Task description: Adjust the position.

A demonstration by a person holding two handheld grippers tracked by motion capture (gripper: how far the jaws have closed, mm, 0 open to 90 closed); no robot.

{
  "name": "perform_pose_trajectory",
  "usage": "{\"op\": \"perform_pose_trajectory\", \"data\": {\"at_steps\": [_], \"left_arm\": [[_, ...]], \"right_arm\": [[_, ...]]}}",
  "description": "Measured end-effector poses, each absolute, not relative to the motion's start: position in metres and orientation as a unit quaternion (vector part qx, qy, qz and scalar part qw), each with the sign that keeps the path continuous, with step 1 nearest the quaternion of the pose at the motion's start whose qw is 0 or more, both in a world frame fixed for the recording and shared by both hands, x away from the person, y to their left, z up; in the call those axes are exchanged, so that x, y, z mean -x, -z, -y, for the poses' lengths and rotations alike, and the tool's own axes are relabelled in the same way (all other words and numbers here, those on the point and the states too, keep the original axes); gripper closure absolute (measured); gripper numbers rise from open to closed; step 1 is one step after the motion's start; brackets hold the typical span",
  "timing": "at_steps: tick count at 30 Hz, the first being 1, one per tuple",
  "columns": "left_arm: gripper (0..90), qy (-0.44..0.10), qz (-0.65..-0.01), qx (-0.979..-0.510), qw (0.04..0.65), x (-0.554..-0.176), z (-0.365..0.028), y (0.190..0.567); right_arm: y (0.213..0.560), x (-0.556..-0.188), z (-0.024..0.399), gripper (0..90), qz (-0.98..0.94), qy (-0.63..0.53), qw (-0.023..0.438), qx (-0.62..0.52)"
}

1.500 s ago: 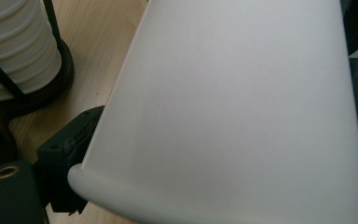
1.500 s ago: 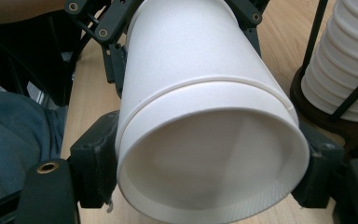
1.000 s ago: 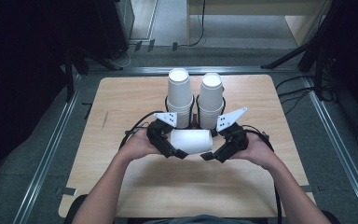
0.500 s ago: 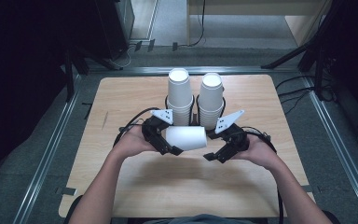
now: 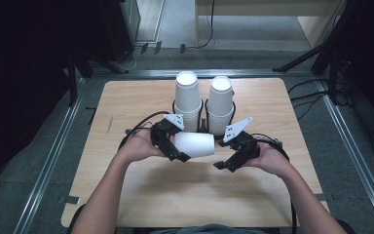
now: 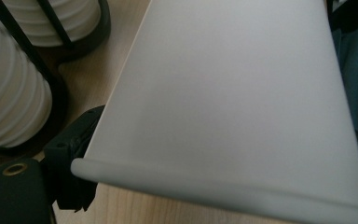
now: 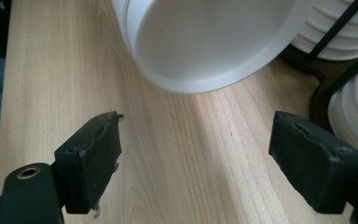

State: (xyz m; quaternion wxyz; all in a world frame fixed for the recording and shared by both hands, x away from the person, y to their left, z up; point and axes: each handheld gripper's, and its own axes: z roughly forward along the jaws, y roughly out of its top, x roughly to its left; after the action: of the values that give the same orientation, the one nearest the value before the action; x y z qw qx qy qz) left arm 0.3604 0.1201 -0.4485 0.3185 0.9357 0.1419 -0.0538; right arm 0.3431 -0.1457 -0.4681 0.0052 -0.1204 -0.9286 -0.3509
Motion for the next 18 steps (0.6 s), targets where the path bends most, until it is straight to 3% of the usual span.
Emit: {"op": "perform_pose_trajectory", "data": {"at_steps": [18], "left_arm": [[10.3, 0.065, -0.129, -0.956, 0.256, -0.365, -0.103, 0.452]], "right_arm": [[0.466, -0.343, 0.142, 18.0, 0.928, 0.356, -0.013, 0.112]]}}
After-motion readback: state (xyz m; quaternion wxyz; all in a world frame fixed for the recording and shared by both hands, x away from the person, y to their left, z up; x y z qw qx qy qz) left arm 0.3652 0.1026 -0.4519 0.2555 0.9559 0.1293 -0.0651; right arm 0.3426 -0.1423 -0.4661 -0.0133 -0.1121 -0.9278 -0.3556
